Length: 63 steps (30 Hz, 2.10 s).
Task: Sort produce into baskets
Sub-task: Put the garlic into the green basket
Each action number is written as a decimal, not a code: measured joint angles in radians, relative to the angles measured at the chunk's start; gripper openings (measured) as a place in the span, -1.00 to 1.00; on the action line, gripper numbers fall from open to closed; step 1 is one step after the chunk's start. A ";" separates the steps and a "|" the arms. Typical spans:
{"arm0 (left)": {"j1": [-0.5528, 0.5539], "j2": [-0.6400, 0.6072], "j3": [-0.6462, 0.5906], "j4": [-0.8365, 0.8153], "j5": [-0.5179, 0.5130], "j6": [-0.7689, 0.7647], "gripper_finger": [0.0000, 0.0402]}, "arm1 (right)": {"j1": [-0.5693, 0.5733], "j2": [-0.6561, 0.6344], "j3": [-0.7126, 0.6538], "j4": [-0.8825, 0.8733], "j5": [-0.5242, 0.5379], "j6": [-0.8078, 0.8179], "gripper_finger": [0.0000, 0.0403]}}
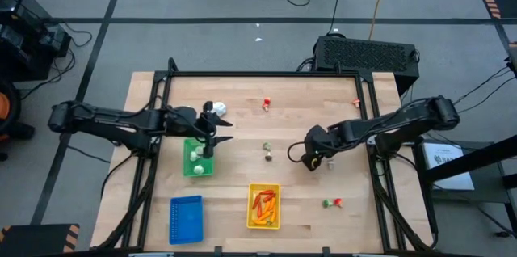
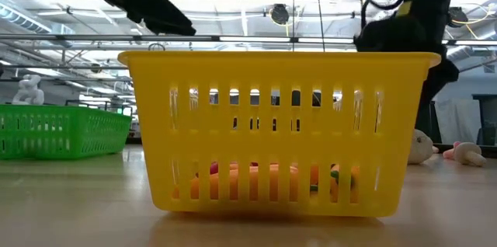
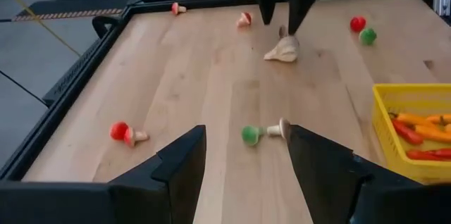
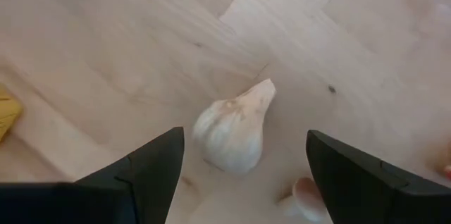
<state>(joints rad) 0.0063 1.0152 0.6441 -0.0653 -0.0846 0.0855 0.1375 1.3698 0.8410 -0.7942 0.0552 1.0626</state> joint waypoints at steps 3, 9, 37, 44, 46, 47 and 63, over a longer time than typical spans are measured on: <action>0.001 0.016 0.000 -0.001 0.000 0.000 0.03 | 0.000 0.046 0.000 0.019 -0.010 0.012 0.43; 0.002 0.041 0.000 -0.004 0.000 0.002 0.03 | 0.005 0.126 0.000 0.029 -0.034 0.026 0.43; 0.018 0.050 0.000 -0.004 0.002 -0.002 0.03 | 0.004 0.186 0.000 0.030 0.019 -0.008 -0.21; 0.018 0.062 0.000 0.042 0.023 -0.046 0.03 | 0.004 0.187 0.086 0.088 0.049 -0.129 -0.28; 0.016 0.088 0.000 0.078 0.064 -0.055 0.03 | 0.005 0.187 0.124 0.153 0.062 -0.213 -0.25; 0.011 0.106 0.000 0.096 0.080 -0.055 0.03 | 0.008 0.186 0.141 0.202 0.062 -0.267 -0.24; -0.163 0.340 0.001 0.546 0.189 0.318 0.03 | 0.013 0.186 0.172 0.776 -0.291 -0.692 -0.21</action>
<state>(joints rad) -0.1563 1.3548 0.6449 0.4811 0.1047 0.4030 0.1509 1.5562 1.0126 -0.0181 -0.2362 0.3710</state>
